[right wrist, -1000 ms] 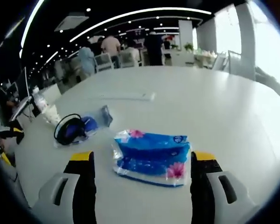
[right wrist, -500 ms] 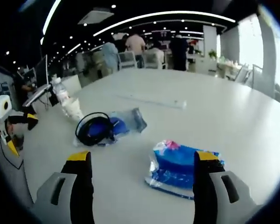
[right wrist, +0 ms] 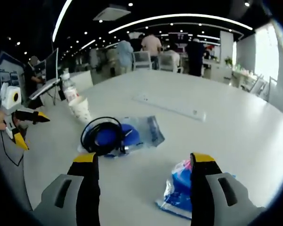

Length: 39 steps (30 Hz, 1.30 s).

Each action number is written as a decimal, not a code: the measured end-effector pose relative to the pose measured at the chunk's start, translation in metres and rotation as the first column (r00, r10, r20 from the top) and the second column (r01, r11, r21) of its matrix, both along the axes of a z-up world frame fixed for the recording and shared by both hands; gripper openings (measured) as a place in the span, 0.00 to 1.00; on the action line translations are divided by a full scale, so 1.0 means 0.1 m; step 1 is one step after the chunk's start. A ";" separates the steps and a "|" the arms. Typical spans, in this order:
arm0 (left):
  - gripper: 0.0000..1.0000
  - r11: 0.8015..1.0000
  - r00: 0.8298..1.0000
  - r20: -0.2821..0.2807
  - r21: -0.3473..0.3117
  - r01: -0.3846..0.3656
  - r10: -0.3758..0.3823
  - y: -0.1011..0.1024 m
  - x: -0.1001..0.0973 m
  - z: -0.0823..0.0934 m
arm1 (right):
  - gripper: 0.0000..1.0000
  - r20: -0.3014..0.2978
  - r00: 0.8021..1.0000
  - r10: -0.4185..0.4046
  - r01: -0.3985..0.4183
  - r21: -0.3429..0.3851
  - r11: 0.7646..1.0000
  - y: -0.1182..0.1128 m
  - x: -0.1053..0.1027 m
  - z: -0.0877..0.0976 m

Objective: Arrange the tabletop items into an orderly group along one side of the table until the central work area is clear of visible clutter.

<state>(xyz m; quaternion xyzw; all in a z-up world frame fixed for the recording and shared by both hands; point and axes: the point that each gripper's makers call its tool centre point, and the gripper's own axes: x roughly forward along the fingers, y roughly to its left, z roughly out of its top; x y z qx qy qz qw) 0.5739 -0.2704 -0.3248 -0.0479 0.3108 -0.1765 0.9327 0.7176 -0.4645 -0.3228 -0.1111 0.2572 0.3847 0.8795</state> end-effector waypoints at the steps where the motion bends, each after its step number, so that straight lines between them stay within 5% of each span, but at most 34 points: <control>1: 0.87 1.000 1.000 0.002 -0.006 -0.005 0.005 0.00 0.04 -0.02 | 0.76 0.000 1.000 0.006 -0.006 -0.001 1.000 0.02 0.01 -0.01; 8: 0.81 0.999 0.999 -0.009 -0.035 -0.037 0.037 -0.08 0.25 -0.10 | 0.73 0.000 0.999 0.042 -0.042 -0.029 0.999 0.17 0.14 -0.13; 16: 0.65 0.992 0.997 -0.025 -0.102 -0.075 0.073 -0.26 0.48 -0.17 | 0.59 0.001 0.998 0.056 -0.055 -0.096 0.994 0.24 0.38 -0.28; 24: 0.47 0.977 0.987 -0.088 -0.155 -0.146 0.134 -0.29 0.52 -0.37 | 0.39 0.018 0.999 0.050 -0.047 -0.144 0.989 0.28 0.57 -0.37; 35: 0.39 0.965 0.978 -0.122 -0.181 -0.188 0.168 -0.35 0.62 -0.46 | 0.36 -0.016 0.999 0.041 -0.043 -0.153 0.987 0.31 0.63 -0.53; 39: 0.36 0.960 0.966 -0.177 -0.175 -0.221 0.190 -0.38 0.64 -0.52 | 0.26 -0.009 0.999 0.038 -0.039 -0.170 0.985 0.32 0.65 -0.54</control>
